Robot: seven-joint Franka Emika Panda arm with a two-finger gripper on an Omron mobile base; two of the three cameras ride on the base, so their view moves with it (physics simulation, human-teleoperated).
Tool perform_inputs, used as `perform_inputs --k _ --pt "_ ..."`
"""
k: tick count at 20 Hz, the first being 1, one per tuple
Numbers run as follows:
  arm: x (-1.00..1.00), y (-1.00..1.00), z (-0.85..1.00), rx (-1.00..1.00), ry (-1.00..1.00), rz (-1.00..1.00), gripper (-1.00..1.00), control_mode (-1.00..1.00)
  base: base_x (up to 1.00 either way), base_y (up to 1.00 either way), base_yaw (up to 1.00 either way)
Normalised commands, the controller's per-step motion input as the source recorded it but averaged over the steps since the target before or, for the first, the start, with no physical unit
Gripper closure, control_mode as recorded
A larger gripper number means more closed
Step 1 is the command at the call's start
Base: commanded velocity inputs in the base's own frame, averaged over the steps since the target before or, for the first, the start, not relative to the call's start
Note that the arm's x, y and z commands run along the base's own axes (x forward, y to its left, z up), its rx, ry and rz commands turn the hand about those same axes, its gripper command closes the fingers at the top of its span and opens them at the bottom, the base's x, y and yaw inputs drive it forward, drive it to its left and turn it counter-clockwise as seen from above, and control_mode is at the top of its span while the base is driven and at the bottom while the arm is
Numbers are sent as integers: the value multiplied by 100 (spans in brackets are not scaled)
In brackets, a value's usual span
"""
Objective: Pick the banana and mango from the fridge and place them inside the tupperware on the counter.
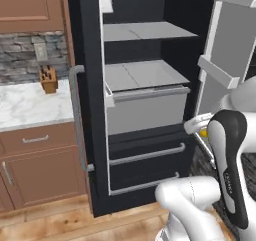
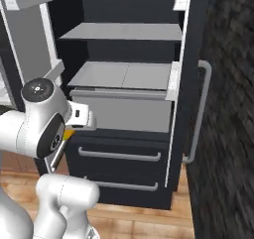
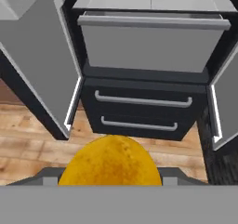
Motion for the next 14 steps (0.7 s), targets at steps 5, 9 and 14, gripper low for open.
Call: perform_inputs --k 5,9,14 --pt "0 0 0 0 0 0 100 100 -23 100 2" --pt "0 0 0 0 0 0 100 100 -1 100 3" --pt "0 0 0 0 0 0 100 100 11 100 2"
